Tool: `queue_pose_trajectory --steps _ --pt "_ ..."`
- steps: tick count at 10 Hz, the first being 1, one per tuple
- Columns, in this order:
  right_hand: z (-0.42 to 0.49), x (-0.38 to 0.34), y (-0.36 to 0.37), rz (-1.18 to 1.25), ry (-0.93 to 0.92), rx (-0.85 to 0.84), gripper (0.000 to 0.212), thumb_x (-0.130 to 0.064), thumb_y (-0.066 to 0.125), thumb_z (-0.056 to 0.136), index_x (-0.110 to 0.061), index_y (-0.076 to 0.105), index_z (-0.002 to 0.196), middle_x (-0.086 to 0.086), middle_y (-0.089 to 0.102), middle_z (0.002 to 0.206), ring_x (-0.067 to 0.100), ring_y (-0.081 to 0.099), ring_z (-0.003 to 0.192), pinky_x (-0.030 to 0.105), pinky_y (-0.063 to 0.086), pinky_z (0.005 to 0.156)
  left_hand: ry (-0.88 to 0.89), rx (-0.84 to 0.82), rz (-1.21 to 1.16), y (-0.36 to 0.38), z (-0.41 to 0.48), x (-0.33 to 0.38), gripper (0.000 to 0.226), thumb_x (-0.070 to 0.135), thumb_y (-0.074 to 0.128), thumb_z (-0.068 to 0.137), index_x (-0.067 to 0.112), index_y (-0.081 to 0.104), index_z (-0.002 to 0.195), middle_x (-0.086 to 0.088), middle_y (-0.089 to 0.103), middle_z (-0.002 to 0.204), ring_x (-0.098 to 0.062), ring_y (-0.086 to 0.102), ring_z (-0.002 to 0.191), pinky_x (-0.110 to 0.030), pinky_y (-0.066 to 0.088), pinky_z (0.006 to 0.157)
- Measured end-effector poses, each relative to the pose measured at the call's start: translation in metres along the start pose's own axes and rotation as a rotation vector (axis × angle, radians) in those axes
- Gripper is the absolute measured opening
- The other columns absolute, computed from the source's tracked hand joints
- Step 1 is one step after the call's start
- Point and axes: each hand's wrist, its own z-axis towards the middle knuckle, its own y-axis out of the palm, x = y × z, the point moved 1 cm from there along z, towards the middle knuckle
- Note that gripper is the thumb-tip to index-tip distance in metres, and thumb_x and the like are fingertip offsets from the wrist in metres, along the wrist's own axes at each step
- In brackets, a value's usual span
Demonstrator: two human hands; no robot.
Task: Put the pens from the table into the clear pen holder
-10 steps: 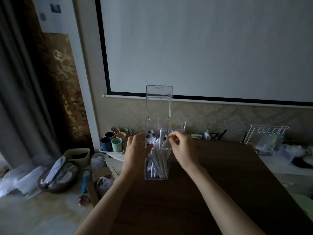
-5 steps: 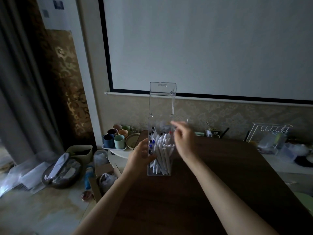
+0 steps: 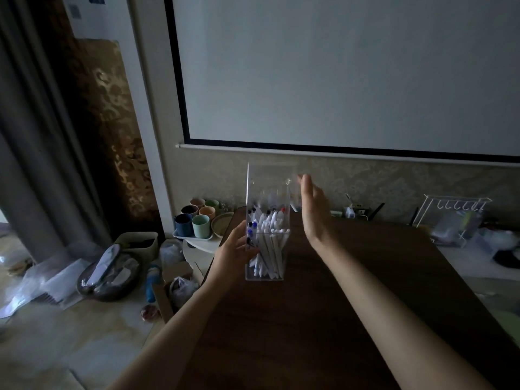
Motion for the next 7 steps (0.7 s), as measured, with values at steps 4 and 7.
queue_pose_trajectory --steps 4,7 --pt "-0.055 0.079 0.032 -0.199 0.084 -0.041 0.074 -0.016 0.062 0.086 -0.025 0.018 0.145 0.011 0.062 0.118 0.017 0.059 0.110 0.019 0.043 0.089 -0.058 -0.029 -0.118 0.004 0.008 0.003 0.051 -0.002 0.048 0.089 0.012 0.034 0.136 -0.008 0.062 0.106 -0.013 0.064 0.096 -0.016 0.055 0.068" --pt "-0.025 0.089 0.032 -0.134 0.236 -0.043 0.078 -0.028 0.061 0.086 -0.031 0.009 0.145 0.010 0.041 0.143 0.025 0.040 0.132 0.041 0.040 0.105 0.028 -0.035 0.095 0.007 0.046 0.005 0.062 0.010 0.060 0.084 0.017 0.029 0.137 -0.014 0.051 0.130 -0.030 0.051 0.119 -0.050 0.046 0.099"
